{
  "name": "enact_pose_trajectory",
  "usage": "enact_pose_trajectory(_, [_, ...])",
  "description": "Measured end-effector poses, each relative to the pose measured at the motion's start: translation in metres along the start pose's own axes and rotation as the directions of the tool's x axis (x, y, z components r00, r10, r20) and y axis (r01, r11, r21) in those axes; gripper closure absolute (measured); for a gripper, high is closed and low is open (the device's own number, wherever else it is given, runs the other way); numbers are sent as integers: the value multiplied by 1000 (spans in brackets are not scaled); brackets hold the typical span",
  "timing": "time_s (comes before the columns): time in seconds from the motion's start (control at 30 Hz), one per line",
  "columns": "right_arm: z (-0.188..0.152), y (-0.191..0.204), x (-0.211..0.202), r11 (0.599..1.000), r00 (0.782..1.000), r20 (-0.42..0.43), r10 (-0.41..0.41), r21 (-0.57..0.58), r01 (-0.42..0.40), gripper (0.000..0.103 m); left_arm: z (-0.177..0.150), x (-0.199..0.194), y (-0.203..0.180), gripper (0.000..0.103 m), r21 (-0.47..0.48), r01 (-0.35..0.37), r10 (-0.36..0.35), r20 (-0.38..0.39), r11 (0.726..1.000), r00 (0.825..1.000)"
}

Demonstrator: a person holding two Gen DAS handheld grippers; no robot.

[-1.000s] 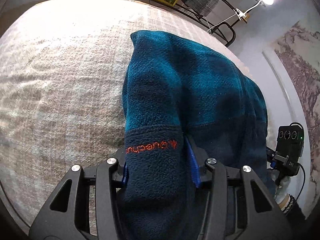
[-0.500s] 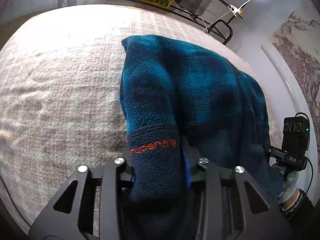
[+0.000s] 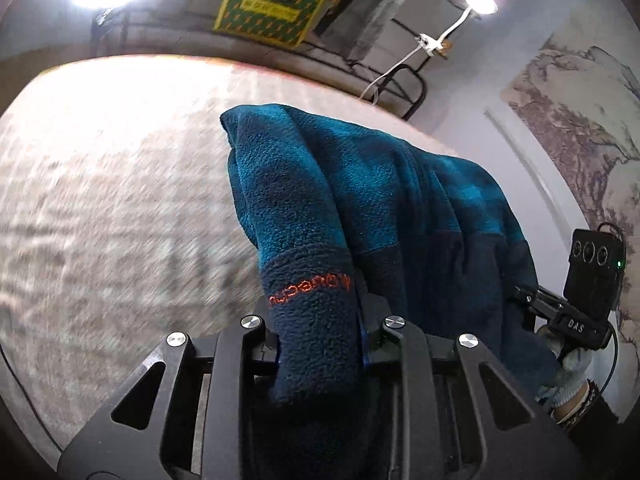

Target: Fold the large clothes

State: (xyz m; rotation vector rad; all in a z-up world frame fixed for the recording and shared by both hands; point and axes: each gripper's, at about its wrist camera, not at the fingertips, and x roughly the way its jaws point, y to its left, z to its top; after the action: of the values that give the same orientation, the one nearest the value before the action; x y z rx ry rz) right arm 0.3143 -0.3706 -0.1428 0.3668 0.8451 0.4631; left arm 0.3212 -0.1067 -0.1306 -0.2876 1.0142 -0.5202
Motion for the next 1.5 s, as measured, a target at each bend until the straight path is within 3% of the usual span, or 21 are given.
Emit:
enact_pose_trajectory(0.3, [54,-54,-53,991,991,88,-104,-72,110,71,63,46,-76,80,69,84,-87,41,994,995])
enact_pose_trajectory(0.63, [116,-165,-97,969,960,149,-237,-28,244,71,142,152,-159,80,99,154,-157,25,983,987])
enact_pose_trajectory(0.97, [172,-270,-121,954,937,183,-298,23,299,71,195,255,-223,80,117,181,-184,16,976,983])
enact_pose_trajectory(1.33, [208,-350,-102,943,925,206,-319,-24,331,71,219,337,-247,80,105,159,-162,16,982,987])
enact_pose_trajectory(1.4, [210,-365,-90,942,927,190,-323,-33,335,71,220,352,-243,80,103,128,-130,8,986,991])
enact_pose_trajectory(1.5, [208,-398,-62,910,908,96,-408,-39,413,65,218,382,-227,79,81,60,-57,-38,995,998])
